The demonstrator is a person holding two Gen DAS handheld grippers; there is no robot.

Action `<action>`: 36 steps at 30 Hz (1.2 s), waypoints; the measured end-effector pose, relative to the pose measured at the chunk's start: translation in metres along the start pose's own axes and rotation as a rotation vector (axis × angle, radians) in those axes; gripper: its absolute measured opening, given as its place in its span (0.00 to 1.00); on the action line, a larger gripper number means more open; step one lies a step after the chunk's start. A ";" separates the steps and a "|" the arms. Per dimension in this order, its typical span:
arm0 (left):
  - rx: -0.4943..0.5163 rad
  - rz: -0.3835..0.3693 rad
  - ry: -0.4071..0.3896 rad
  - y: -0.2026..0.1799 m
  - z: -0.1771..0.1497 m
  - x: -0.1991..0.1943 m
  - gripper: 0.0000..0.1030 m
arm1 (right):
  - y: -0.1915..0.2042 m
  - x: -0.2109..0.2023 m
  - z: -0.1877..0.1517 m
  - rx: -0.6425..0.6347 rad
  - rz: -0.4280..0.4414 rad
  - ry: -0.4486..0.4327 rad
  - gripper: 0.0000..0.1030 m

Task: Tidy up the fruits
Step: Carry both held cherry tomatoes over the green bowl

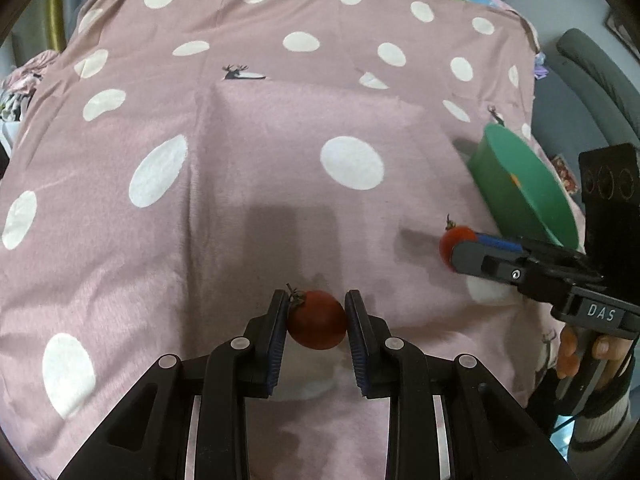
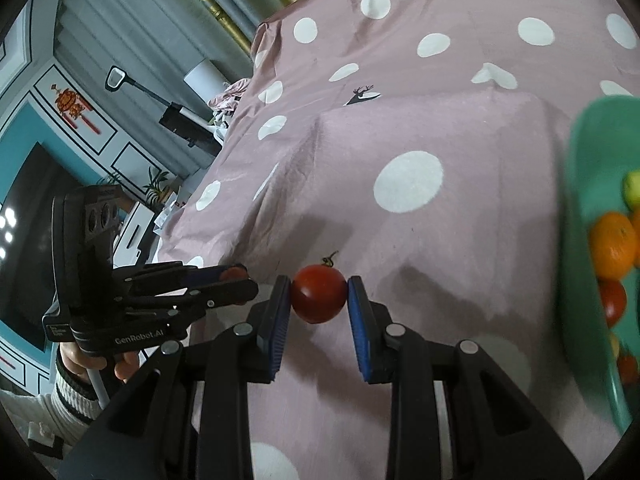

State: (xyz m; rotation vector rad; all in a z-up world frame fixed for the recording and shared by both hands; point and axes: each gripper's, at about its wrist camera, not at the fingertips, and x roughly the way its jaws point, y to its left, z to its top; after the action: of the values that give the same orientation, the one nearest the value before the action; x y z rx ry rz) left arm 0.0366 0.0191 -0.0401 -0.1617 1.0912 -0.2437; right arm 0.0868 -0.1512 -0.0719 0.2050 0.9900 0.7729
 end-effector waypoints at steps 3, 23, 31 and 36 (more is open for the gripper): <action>0.004 -0.008 -0.008 -0.007 -0.001 -0.005 0.28 | 0.001 -0.010 -0.008 0.006 -0.008 -0.015 0.28; 0.091 -0.022 -0.074 -0.055 0.004 -0.027 0.28 | 0.003 -0.062 -0.025 0.030 -0.021 -0.131 0.29; 0.154 -0.042 -0.087 -0.082 0.021 -0.025 0.28 | -0.008 -0.089 -0.026 0.050 -0.055 -0.196 0.29; 0.221 -0.070 -0.100 -0.113 0.038 -0.018 0.28 | -0.025 -0.111 -0.028 0.085 -0.097 -0.250 0.29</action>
State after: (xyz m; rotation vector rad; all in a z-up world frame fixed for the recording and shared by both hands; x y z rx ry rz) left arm 0.0497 -0.0843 0.0212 -0.0145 0.9528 -0.4130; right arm 0.0417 -0.2488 -0.0248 0.3170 0.7904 0.6013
